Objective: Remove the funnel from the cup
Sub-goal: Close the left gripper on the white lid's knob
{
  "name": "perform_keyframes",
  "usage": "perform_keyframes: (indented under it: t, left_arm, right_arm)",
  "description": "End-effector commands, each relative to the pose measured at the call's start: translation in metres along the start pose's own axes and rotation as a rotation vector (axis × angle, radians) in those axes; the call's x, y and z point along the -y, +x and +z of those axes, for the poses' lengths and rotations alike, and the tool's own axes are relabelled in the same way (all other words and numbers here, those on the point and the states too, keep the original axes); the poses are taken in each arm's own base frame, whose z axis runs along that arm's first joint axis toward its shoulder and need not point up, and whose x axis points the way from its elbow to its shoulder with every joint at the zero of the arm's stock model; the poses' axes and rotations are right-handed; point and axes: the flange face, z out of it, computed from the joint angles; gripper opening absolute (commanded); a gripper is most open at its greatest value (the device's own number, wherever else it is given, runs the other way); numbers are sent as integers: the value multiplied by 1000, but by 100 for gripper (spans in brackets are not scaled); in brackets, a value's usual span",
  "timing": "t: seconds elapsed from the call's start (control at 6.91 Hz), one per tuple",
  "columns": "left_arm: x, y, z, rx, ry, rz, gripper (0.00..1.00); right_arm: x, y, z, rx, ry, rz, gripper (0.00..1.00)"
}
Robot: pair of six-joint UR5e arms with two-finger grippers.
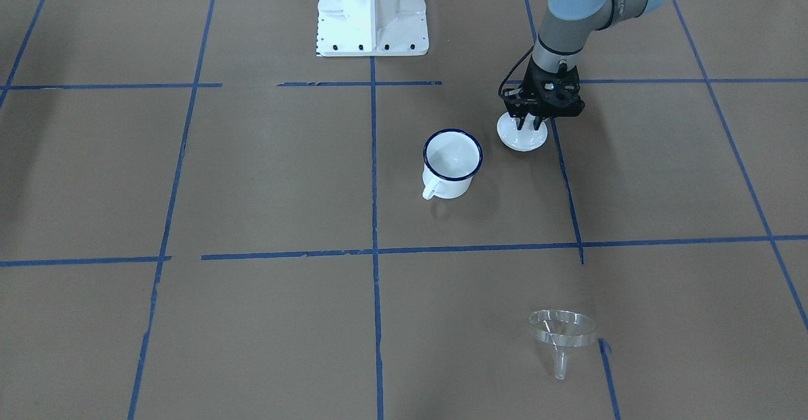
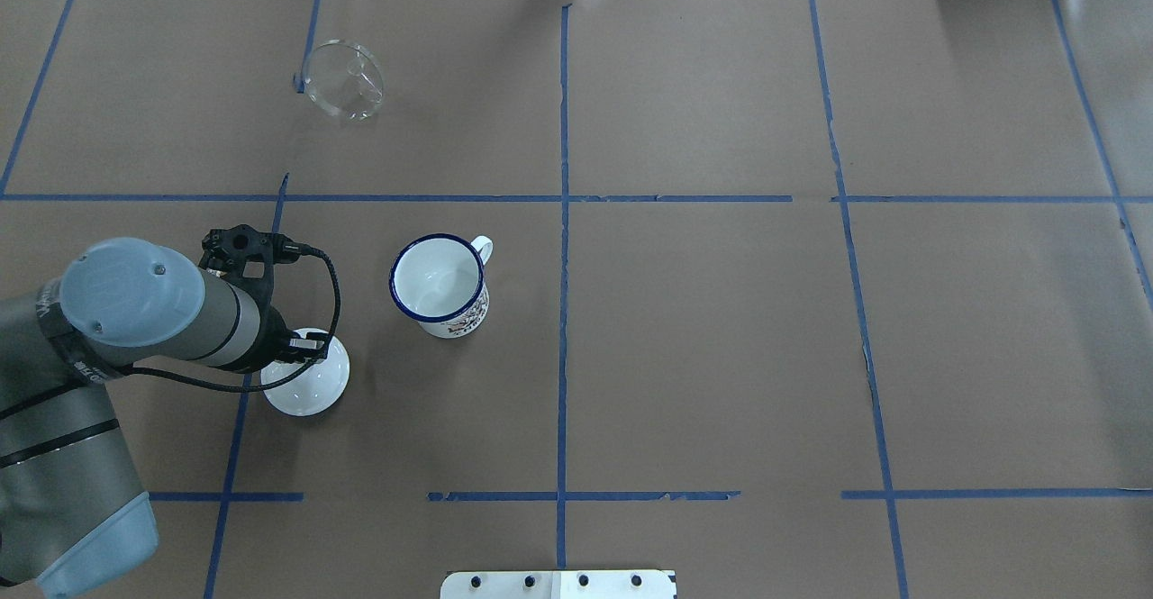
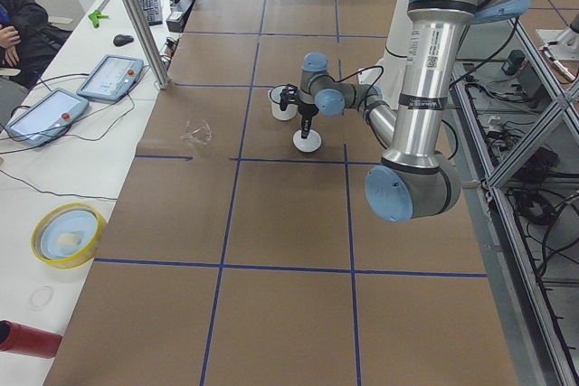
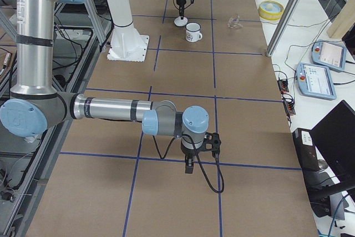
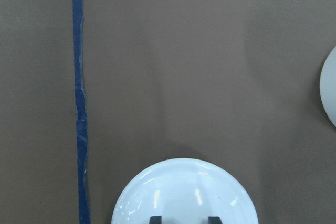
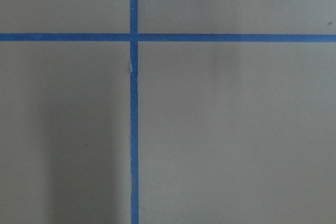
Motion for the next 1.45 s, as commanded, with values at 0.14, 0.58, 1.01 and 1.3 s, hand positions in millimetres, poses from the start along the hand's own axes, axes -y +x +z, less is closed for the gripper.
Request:
perform_keyframes:
  t: [0.14, 0.58, 1.01, 1.3]
  left_arm:
    - [7, 11, -22, -26, -33, -11, 0]
    - [28, 53, -44, -4, -55, -29, 0]
    - [28, 46, -49, -10, -46, -37, 100]
    - [22, 31, -32, 9, -60, -42, 100]
  right_arm:
    - [0, 0, 0, 0, 0, 0, 100]
    - [0, 0, 0, 0, 0, 0, 100]
    - [0, 0, 0, 0, 0, 0, 100]
    - [0, 0, 0, 0, 0, 0, 100]
